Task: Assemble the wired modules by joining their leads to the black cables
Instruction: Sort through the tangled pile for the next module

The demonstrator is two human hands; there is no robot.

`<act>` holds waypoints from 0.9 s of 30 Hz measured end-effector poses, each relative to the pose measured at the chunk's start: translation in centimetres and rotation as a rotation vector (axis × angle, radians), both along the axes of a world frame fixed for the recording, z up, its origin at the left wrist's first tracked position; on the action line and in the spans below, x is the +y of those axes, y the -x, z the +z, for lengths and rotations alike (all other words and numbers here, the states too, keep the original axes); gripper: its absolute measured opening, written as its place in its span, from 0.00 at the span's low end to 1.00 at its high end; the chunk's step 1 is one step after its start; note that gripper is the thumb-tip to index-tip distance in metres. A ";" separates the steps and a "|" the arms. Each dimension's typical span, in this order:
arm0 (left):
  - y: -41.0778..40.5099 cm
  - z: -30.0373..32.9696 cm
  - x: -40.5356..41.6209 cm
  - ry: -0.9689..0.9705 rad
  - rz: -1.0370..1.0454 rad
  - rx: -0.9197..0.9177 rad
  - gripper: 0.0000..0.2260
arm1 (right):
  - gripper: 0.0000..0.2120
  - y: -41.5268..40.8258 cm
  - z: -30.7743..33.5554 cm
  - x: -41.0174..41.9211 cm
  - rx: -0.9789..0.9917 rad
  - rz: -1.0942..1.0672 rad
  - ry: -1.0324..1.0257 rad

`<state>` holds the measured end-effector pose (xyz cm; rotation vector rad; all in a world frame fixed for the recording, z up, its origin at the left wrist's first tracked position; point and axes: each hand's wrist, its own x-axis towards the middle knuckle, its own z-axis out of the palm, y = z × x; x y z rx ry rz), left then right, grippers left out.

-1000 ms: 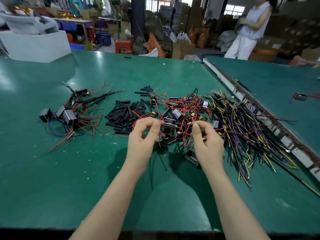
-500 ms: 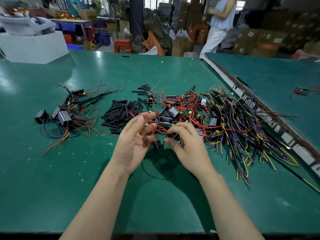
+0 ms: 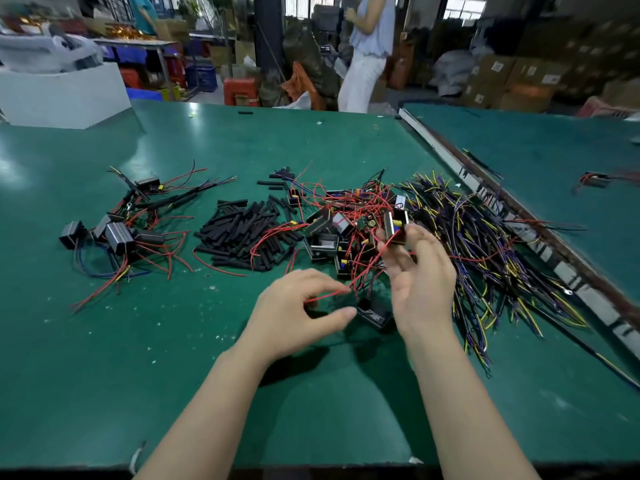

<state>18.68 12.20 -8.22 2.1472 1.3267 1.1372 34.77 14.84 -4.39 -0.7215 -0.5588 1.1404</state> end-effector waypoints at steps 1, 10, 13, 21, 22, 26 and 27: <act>0.0 -0.1 0.0 -0.039 0.023 0.080 0.16 | 0.06 -0.4 0.2 0.1 0.164 0.064 0.018; 0.2 -0.1 0.8 -0.175 0.229 0.127 0.09 | 0.09 -2.9 0.5 0.4 0.615 0.175 -0.021; 0.5 0.4 0.9 -0.179 0.255 -0.017 0.11 | 0.08 -3.6 0.2 0.8 0.499 -0.044 0.040; 0.2 1.0 0.2 -0.148 0.223 -0.271 0.10 | 0.06 -1.9 -2.1 1.0 -1.188 -0.588 0.305; 0.1 1.1 0.2 -0.111 0.223 -0.316 0.08 | 0.07 -1.6 -2.4 0.9 -1.288 -0.583 0.335; -0.2 1.3 0.1 0.011 0.194 -0.397 0.09 | 0.06 -0.4 -1.9 0.0 -1.338 -0.473 -0.070; -0.2 1.3 0.1 0.032 0.187 -0.408 0.09 | 0.07 -0.1 -1.9 -0.3 -1.330 -0.405 -0.195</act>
